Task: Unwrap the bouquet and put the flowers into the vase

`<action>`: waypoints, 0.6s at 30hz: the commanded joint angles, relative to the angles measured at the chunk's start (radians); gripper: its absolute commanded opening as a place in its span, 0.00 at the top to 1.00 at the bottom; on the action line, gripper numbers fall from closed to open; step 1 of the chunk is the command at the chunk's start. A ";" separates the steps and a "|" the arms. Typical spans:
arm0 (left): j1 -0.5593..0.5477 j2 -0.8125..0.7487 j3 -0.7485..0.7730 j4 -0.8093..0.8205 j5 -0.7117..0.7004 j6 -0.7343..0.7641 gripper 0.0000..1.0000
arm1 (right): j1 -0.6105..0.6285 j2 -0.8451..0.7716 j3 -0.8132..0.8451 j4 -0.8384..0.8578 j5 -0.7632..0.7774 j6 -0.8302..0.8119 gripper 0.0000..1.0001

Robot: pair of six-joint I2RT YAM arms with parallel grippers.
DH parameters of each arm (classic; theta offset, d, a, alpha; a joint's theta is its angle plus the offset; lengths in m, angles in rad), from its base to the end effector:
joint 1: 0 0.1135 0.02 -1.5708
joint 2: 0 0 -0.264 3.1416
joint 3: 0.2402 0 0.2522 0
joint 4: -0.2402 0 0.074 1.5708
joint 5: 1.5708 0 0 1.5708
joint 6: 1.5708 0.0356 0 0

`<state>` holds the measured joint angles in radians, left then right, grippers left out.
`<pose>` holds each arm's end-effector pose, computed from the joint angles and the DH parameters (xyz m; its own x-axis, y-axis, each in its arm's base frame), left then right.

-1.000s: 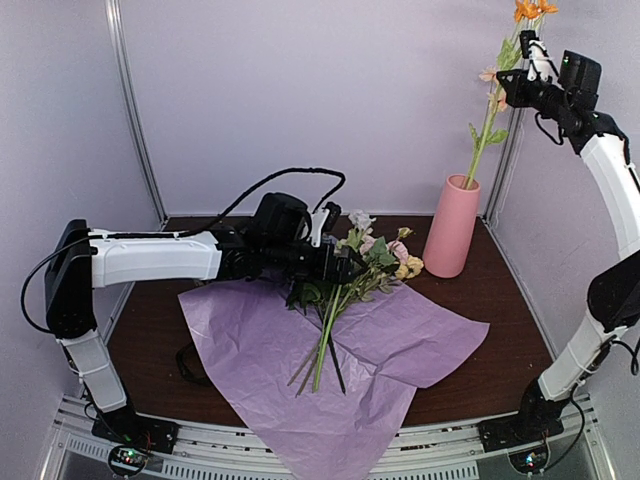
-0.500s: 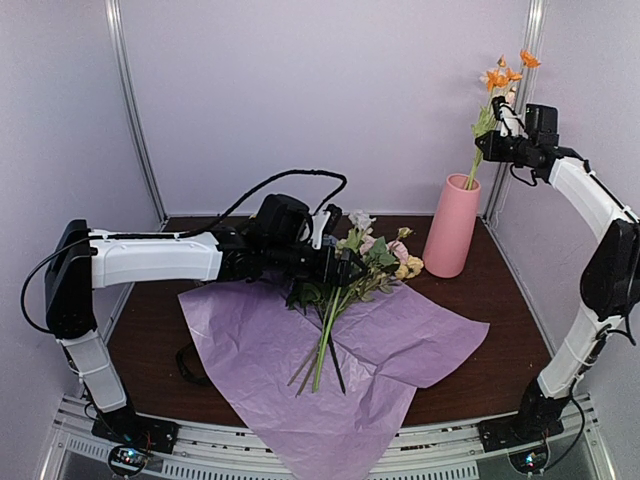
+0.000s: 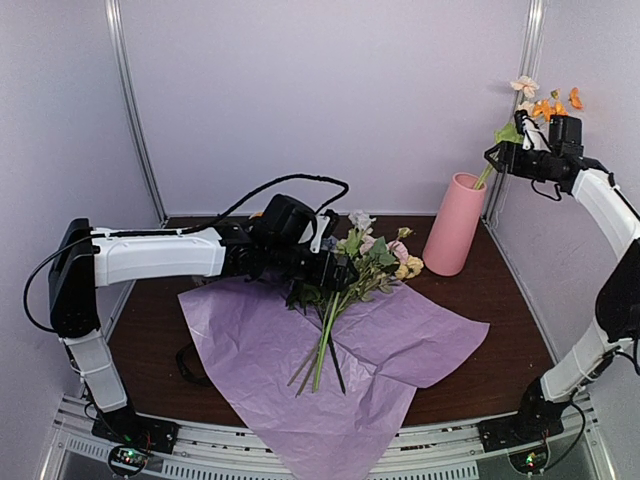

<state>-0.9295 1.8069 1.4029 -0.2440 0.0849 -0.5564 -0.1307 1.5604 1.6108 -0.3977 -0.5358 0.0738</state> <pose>0.2476 -0.3366 0.2630 -0.7497 0.1245 -0.6500 0.5217 0.7156 -0.4645 0.3566 -0.0285 0.4141 -0.3634 0.1117 -0.9249 -0.3380 0.9093 0.2426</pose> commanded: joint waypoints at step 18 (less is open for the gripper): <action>0.027 -0.045 -0.014 -0.199 -0.119 0.054 0.36 | -0.017 -0.359 -0.323 -0.119 -0.171 0.022 0.24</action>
<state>-0.9150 1.8011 1.3994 -0.3717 0.0139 -0.4854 -0.1482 1.2987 1.3643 -0.5243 -0.6582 0.0837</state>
